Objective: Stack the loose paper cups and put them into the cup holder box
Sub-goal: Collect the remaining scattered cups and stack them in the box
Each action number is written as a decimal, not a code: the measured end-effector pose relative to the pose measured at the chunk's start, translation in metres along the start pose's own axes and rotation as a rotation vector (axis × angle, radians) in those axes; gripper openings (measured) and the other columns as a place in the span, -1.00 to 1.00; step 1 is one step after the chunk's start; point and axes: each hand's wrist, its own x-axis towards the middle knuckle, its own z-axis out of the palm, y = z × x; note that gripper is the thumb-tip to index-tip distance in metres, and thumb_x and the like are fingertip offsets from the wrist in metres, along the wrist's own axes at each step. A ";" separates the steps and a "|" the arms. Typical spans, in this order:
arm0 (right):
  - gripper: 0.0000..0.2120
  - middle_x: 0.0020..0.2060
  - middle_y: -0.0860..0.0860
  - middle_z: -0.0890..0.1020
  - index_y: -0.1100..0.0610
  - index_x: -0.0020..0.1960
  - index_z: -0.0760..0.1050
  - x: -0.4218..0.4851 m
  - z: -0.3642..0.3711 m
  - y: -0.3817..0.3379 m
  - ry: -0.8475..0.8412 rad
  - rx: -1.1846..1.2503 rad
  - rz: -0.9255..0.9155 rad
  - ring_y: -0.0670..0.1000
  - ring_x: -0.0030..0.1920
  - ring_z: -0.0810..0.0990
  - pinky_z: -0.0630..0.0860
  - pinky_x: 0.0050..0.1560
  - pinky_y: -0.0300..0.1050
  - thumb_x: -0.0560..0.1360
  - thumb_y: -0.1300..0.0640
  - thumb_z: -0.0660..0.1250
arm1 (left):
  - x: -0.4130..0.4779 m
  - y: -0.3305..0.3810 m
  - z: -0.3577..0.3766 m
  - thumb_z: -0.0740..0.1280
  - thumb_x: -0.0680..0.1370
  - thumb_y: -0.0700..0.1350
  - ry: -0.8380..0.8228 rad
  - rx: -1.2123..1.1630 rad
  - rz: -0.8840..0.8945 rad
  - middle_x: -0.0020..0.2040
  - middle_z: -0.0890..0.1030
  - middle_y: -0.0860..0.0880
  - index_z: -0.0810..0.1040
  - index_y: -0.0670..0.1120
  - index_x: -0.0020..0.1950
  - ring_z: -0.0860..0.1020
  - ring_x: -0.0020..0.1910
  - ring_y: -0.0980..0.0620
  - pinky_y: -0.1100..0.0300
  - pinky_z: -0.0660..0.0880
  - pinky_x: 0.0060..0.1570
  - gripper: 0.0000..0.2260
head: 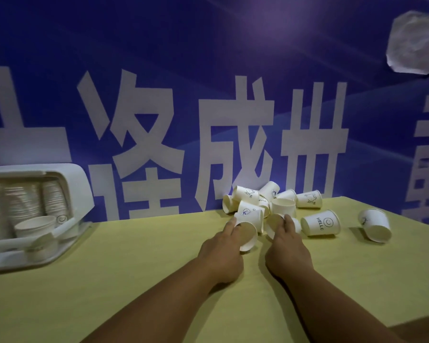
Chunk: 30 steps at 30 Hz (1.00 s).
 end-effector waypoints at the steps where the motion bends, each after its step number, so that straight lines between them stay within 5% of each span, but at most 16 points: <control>1: -0.23 0.59 -0.01 -0.13 0.15 0.60 -0.11 -0.001 -0.001 -0.002 0.012 0.003 0.002 0.11 0.41 0.31 0.45 0.25 -0.02 0.51 0.25 0.23 | -0.004 -0.004 -0.004 0.30 0.55 -0.19 0.022 -0.023 -0.012 0.65 -0.07 0.15 0.13 0.04 0.60 0.43 0.37 -0.05 0.01 0.52 0.20 -0.34; 7: -0.18 0.41 -0.01 0.31 0.07 0.53 0.14 -0.010 -0.011 -0.025 0.214 0.094 -0.093 0.05 0.22 0.46 0.57 0.04 -0.06 0.41 0.08 0.51 | -0.033 -0.043 -0.042 0.36 0.59 -0.03 0.192 -0.084 -0.112 0.55 0.27 0.11 0.20 0.08 0.59 0.47 0.33 -0.01 0.10 0.49 0.22 -0.39; 11: -0.36 0.30 0.01 0.46 0.03 0.49 0.26 -0.019 -0.007 -0.064 0.313 0.227 -0.130 0.05 0.23 0.46 0.59 0.05 -0.02 0.49 0.01 0.43 | -0.056 -0.081 -0.069 0.37 0.56 0.14 0.330 -0.147 -0.158 0.26 0.49 0.11 0.45 0.09 0.38 0.54 0.11 0.04 0.10 0.57 0.05 -0.59; 16: -0.59 0.30 -0.01 0.51 0.03 0.43 0.40 -0.030 0.007 -0.126 0.214 0.399 -0.178 0.05 0.27 0.46 0.48 0.17 0.01 0.59 0.05 0.32 | -0.078 -0.141 -0.086 0.27 0.62 0.18 0.441 -0.148 -0.253 0.17 0.50 0.12 0.48 0.09 0.28 0.54 -0.02 0.05 0.22 0.46 -0.16 -0.71; 22: -0.74 0.10 -0.03 0.60 0.10 0.23 0.59 -0.032 0.043 -0.199 0.098 0.538 -0.189 -0.10 -0.03 0.47 0.40 -0.07 -0.22 0.60 0.04 0.31 | -0.104 -0.211 -0.112 0.15 0.68 0.12 0.557 -0.096 -0.250 0.00 0.49 0.08 0.45 0.06 0.04 0.52 -0.07 0.02 0.14 0.45 -0.19 -0.82; 30: -0.76 0.04 -0.01 0.63 0.08 0.19 0.61 -0.044 0.079 -0.294 0.046 0.797 -0.220 -0.03 -0.01 0.59 0.60 0.05 -0.06 0.56 0.06 0.37 | -0.126 -0.301 -0.155 0.15 0.69 0.06 0.843 -0.054 -0.290 -0.08 0.53 0.03 0.49 0.00 -0.02 0.50 -0.15 -0.06 0.09 0.40 -0.22 -0.78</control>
